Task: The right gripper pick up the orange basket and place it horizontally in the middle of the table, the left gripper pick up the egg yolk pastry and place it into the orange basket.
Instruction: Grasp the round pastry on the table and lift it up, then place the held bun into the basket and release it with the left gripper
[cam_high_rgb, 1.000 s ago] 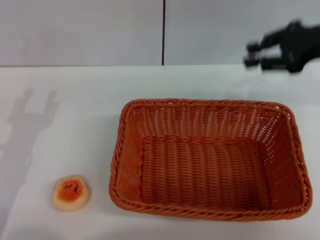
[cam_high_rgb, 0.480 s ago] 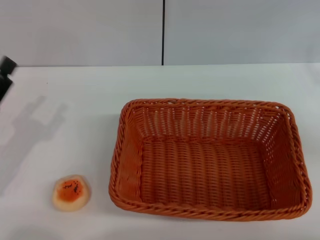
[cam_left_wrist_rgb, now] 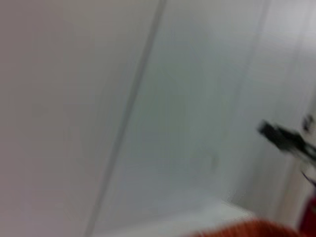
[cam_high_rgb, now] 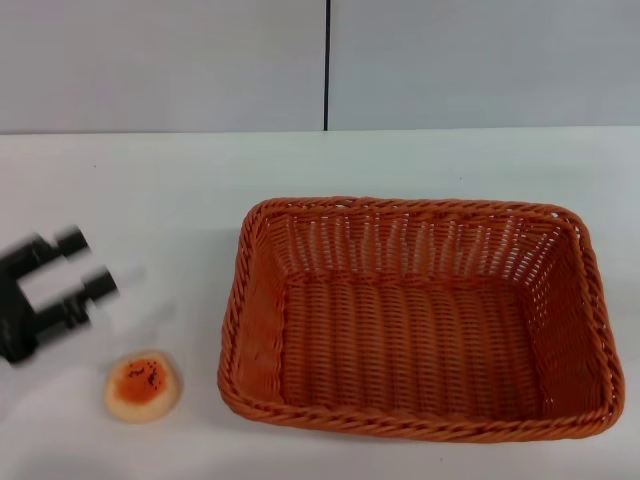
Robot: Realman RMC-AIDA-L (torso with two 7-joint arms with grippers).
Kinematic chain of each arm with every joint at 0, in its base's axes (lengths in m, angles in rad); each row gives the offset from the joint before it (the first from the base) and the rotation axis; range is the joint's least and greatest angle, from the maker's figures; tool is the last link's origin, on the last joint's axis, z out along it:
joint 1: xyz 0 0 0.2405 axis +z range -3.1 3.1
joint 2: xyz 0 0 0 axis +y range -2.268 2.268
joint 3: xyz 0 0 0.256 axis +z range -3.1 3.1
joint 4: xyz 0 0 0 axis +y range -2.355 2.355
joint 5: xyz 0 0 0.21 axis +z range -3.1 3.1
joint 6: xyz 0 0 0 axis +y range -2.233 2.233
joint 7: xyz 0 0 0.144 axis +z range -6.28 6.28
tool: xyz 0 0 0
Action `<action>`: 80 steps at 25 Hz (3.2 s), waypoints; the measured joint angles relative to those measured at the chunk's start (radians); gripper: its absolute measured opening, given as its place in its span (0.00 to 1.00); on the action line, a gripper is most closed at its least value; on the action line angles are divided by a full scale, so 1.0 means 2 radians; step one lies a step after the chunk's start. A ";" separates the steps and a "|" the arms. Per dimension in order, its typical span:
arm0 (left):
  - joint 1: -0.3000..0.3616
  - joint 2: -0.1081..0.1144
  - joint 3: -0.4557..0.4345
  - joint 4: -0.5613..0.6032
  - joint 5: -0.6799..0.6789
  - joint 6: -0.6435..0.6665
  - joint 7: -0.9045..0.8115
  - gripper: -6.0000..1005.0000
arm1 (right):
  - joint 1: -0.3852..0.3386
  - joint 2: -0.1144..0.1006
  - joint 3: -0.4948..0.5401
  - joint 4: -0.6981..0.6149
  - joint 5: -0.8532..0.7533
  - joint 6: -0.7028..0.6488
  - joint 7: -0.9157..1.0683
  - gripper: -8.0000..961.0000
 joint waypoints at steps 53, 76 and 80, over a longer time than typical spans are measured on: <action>0.044 -0.038 0.069 0.012 0.059 -0.125 0.007 0.51 | 0.026 -0.001 -0.004 0.038 0.002 0.024 -0.004 0.35; -0.059 -0.042 0.003 -0.063 -0.047 -0.028 0.006 0.08 | 0.014 0.003 -0.003 0.052 0.001 0.013 -0.001 0.35; -0.085 -0.047 0.065 -0.082 -0.046 -0.040 0.016 0.08 | 0.013 0.004 -0.002 0.053 0.001 0.012 -0.001 0.35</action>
